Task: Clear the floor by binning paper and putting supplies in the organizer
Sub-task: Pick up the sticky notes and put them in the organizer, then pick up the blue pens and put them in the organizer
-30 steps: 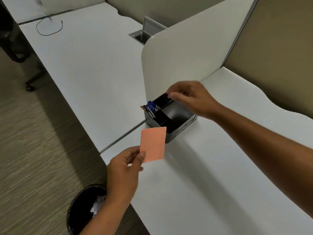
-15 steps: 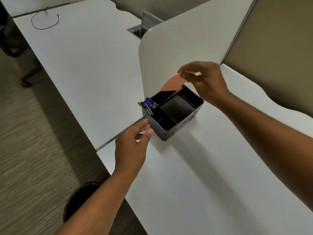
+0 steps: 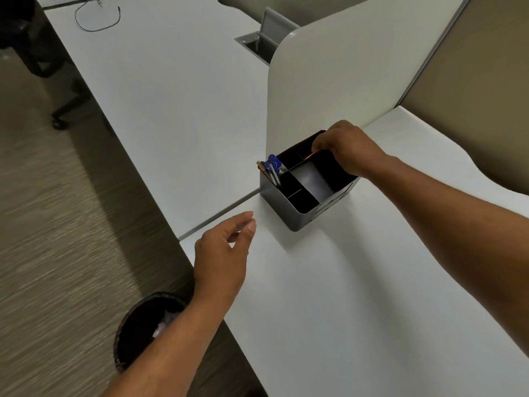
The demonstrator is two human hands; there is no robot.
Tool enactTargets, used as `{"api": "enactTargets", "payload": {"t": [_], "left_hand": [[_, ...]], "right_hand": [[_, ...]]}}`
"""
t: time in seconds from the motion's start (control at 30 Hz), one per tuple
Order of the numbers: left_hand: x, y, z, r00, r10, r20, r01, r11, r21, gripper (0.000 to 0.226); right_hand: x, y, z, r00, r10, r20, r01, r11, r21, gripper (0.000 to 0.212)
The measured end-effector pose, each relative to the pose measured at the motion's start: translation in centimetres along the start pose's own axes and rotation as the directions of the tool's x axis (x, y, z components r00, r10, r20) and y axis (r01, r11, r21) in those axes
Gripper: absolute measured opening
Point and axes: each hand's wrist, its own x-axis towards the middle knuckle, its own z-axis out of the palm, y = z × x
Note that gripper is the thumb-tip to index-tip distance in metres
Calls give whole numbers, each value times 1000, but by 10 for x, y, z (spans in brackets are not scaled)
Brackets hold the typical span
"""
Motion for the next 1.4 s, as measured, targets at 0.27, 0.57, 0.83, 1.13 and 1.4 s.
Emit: {"api": "enactTargets", "payload": {"t": [0.27, 0.57, 0.83, 1.13, 1.4], "left_hand": [[-14, -22, -27, 998, -7, -65, 4, 999, -38, 25], [-68, -122, -123, 971, 52, -234, -24, 992, 122, 35], [-192, -312, -273, 941, 47, -335, 115, 888, 446, 53], [-407, -591, -363, 877, -278, -393, 456, 739, 495, 59], [-530, -765, -310, 799, -509, -320, 601, 694, 397, 59]], "right_hand": [[-19, -50, 3, 886, 234, -401, -179, 969, 171, 45], [-109, -320, 87, 903, -221, -369, 377, 818, 433, 27], [-209, -507, 275, 885, -461, 65, 436, 870, 229, 49], [-372, -609, 518, 662, -588, 465, 598, 788, 145, 50], [-495, -636, 715, 383, -540, 749, 658, 729, 189, 49]]}}
